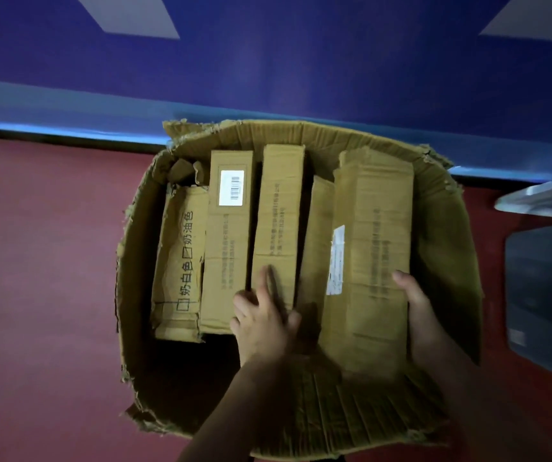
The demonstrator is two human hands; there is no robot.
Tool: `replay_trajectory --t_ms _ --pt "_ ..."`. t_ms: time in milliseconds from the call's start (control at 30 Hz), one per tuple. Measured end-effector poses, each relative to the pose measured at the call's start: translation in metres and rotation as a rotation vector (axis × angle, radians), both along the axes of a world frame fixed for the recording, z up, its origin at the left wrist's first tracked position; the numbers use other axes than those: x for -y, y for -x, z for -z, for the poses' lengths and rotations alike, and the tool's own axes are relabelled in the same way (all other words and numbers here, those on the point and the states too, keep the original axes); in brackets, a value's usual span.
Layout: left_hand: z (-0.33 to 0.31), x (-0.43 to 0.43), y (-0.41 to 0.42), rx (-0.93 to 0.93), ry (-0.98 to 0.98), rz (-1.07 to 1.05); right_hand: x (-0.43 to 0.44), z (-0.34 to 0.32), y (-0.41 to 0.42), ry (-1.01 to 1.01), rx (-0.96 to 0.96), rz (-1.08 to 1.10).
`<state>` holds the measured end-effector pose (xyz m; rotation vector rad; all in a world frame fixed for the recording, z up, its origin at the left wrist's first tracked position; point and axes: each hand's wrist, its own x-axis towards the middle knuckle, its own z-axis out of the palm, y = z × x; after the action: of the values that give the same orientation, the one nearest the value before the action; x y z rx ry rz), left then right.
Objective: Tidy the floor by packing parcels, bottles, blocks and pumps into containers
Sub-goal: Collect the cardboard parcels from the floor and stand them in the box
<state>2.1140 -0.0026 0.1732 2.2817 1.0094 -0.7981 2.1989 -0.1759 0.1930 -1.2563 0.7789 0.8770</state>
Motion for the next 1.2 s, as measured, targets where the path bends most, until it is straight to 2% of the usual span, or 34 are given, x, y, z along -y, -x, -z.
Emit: replay_trajectory --t_ms 133,233,300,367,500,600,633,700,733,833,900,1000,1100,1200 --pt "-0.008 -0.006 0.026 0.102 0.044 -0.107 0.004 0.014 -0.005 -0.129 -0.046 -0.009" --pt "0.005 -0.007 0.03 0.031 0.047 -0.072 -0.021 0.047 -0.004 0.056 -0.117 -0.259" --pt "0.018 -0.007 0.023 -0.035 -0.007 -0.006 -0.045 0.063 0.0 0.177 -0.075 -0.466" --pt "0.021 -0.002 0.013 -0.112 -0.065 0.067 -0.064 0.074 0.005 0.242 -0.023 -0.551" --pt "0.011 0.0 0.007 -0.16 -0.181 0.249 -0.075 0.076 0.011 0.219 -0.031 -0.489" --pt "0.018 -0.018 -0.003 0.157 -0.291 0.453 -0.069 0.078 0.009 0.278 0.049 -0.404" --pt "0.02 -0.022 -0.008 0.24 -0.283 0.562 -0.065 0.08 0.008 0.313 0.062 -0.375" --pt "0.028 -0.026 -0.015 0.199 -0.135 0.783 -0.053 0.081 0.006 0.337 0.056 -0.308" --pt "0.032 -0.027 -0.017 0.102 -0.06 0.84 -0.046 0.081 0.004 0.321 0.043 -0.271" --pt "0.04 -0.033 -0.015 -0.001 -0.119 0.888 -0.042 0.08 -0.003 0.216 0.005 -0.257" --pt "0.047 -0.037 -0.011 -0.035 -0.131 0.838 -0.056 0.081 -0.005 0.185 0.011 -0.385" --pt "0.041 -0.043 -0.012 -0.09 -0.153 0.825 -0.076 0.087 -0.002 0.262 0.048 -0.492" --pt "0.036 -0.043 -0.014 -0.062 -0.126 0.756 -0.07 0.086 0.004 0.356 0.039 -0.452" --pt "0.029 -0.045 -0.011 -0.014 -0.11 0.813 -0.06 0.08 0.01 0.358 -0.014 -0.432"
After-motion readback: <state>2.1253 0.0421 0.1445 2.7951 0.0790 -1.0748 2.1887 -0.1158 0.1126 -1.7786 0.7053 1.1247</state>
